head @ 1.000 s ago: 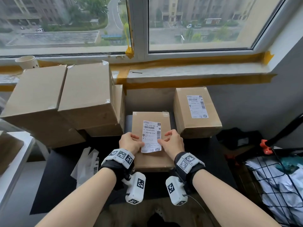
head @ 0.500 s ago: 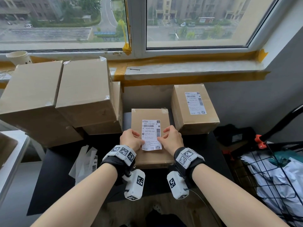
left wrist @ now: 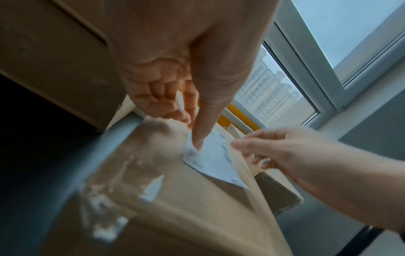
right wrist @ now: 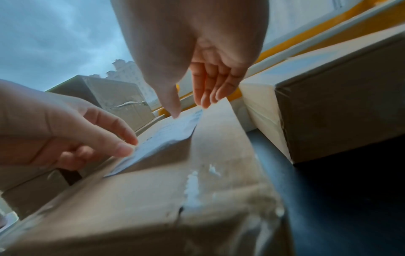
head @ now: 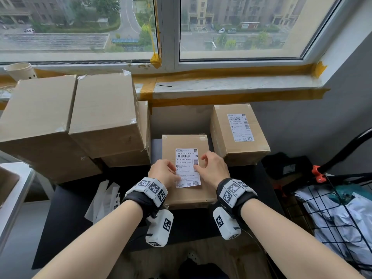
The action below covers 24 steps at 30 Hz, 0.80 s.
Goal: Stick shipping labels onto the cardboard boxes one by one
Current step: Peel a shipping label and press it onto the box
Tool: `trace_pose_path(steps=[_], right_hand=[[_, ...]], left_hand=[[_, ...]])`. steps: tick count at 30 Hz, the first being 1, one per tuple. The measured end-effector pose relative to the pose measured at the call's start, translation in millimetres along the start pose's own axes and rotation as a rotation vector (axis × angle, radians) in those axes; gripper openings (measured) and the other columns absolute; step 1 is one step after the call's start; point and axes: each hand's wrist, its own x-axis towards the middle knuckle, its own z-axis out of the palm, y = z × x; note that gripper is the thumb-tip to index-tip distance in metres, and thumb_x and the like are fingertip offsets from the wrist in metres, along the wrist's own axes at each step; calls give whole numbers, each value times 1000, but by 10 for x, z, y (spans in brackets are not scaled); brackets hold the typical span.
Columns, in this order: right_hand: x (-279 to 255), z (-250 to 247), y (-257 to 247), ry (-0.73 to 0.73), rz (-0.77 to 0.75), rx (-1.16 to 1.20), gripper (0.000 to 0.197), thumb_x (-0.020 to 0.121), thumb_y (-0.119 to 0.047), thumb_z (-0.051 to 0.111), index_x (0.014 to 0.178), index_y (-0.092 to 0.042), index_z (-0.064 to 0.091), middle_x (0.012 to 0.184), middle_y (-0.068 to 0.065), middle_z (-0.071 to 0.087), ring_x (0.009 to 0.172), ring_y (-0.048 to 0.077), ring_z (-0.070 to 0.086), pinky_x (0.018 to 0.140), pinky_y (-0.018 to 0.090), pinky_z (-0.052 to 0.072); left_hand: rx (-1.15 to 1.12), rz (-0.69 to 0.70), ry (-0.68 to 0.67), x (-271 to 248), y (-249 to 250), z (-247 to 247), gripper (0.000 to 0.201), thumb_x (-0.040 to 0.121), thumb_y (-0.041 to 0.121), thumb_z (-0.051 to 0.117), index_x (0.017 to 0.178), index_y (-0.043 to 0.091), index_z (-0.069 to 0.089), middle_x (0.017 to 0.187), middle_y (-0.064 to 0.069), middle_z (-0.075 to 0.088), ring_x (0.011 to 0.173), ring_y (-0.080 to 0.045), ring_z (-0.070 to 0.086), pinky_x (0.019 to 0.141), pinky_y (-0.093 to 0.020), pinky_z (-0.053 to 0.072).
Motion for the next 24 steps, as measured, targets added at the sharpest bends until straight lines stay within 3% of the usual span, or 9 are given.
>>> trace_pose_path(steps=[2,4,6,9,11,14,19,24], right_hand=[[47,25,-40,-64,-142,-80,48,90,-36,57,131,-14,46,135,4,49,125,20,46,104,34,40],[106,55,-74,-207,-195,-185,62,94,-38,48,146,-12,26,156,3,22,144,19,20,118,37,19],[164,74,-86,-300,-202,-281,66,97,-40,39,150,-11,12,160,3,4,148,17,3,121,35,5],[208,98,-139,-374,-219,-350,66,99,-41,31,151,-10,3,160,4,-4,148,17,-3,120,34,-1],[217,119,-225,-412,-241,-360,65,100,-39,29,151,-11,1,160,3,-6,148,16,-2,119,33,-1],[241,173,-346,-451,-275,-339,65,100,-38,29,151,-12,-2,160,2,-8,148,15,-2,119,33,0],[220,237,-440,-520,-339,-320,63,100,-33,29,151,-10,0,160,4,-7,148,16,-3,120,33,2],[158,114,-262,-511,-251,-341,64,101,-35,28,150,-7,-1,160,7,-6,148,17,-2,119,33,2]], left_hand=[[57,59,13,-21,-55,-28,26,68,25,79,83,23,59,79,7,56,83,-14,59,70,-27,48],[116,121,14,-22,-130,-50,39,63,32,82,95,26,60,100,3,52,98,-17,56,82,-30,49],[149,173,-3,-26,-189,-72,63,59,36,85,115,28,57,127,0,41,121,-17,44,100,-33,43],[167,220,-111,-56,-240,-97,104,53,41,88,142,28,36,157,4,7,143,-15,20,115,-31,26],[148,222,-204,-75,-266,-89,121,50,39,90,148,29,20,158,9,-11,145,-11,13,115,-26,21],[132,224,-268,-74,-292,-62,131,51,33,91,151,29,6,155,11,-25,146,-10,6,115,-25,20],[128,255,-268,-25,-330,-32,136,50,35,91,150,33,-2,154,9,-28,147,-11,2,117,-26,17],[184,256,-241,-37,-394,-28,132,50,44,88,149,35,2,155,13,-25,147,-10,-1,120,-34,18]])
